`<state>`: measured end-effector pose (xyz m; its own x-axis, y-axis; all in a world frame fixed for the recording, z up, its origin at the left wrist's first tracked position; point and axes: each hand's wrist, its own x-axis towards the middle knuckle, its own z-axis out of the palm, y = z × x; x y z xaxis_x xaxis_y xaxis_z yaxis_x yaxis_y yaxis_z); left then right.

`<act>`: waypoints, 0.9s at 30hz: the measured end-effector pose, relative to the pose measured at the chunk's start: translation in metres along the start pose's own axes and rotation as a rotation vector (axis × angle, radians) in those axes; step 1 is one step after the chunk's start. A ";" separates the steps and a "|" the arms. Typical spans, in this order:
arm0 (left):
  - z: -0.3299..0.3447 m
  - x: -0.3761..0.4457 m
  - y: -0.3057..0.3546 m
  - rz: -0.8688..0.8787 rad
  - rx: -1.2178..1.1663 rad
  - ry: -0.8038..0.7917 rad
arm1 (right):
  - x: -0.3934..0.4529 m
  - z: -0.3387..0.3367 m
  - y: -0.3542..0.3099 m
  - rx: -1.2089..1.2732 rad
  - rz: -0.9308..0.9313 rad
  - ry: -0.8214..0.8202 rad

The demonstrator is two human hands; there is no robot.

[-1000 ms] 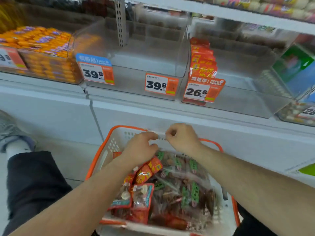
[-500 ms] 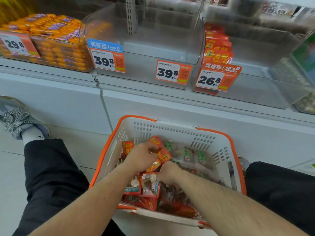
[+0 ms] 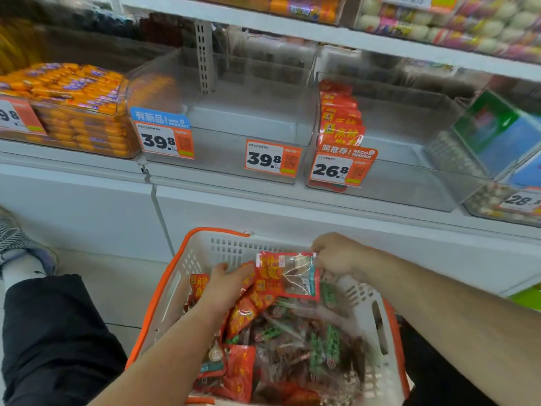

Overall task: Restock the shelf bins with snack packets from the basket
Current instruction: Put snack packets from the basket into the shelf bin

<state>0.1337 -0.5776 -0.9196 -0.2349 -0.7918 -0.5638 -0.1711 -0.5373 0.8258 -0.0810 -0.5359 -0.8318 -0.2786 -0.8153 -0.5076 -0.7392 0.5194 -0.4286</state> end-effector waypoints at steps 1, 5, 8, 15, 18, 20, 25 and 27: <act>0.002 0.001 0.000 -0.023 -0.058 -0.049 | -0.005 -0.006 0.001 0.031 -0.009 0.023; 0.017 -0.002 0.013 -0.020 -0.270 -0.160 | -0.022 -0.014 0.005 0.175 -0.044 0.060; 0.028 -0.006 0.030 0.066 -0.354 -0.163 | -0.031 -0.013 0.007 0.257 -0.068 0.046; 0.035 -0.007 0.069 0.416 -0.048 -0.051 | -0.040 -0.040 -0.005 0.375 -0.105 0.454; 0.039 -0.011 0.087 0.549 0.152 -0.081 | -0.038 -0.044 -0.012 0.420 -0.176 0.360; 0.042 -0.012 0.097 0.619 0.230 -0.112 | -0.037 -0.045 -0.017 0.389 -0.225 0.337; 0.057 -0.023 0.134 0.779 0.366 -0.176 | -0.039 -0.060 -0.022 0.363 -0.312 0.393; 0.064 -0.031 0.152 0.849 0.364 -0.192 | -0.044 -0.076 -0.021 0.379 -0.335 0.464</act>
<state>0.0534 -0.6165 -0.7773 -0.5661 -0.7980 0.2065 -0.1514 0.3469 0.9256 -0.0996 -0.5305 -0.7438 -0.3687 -0.9289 0.0346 -0.5895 0.2049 -0.7813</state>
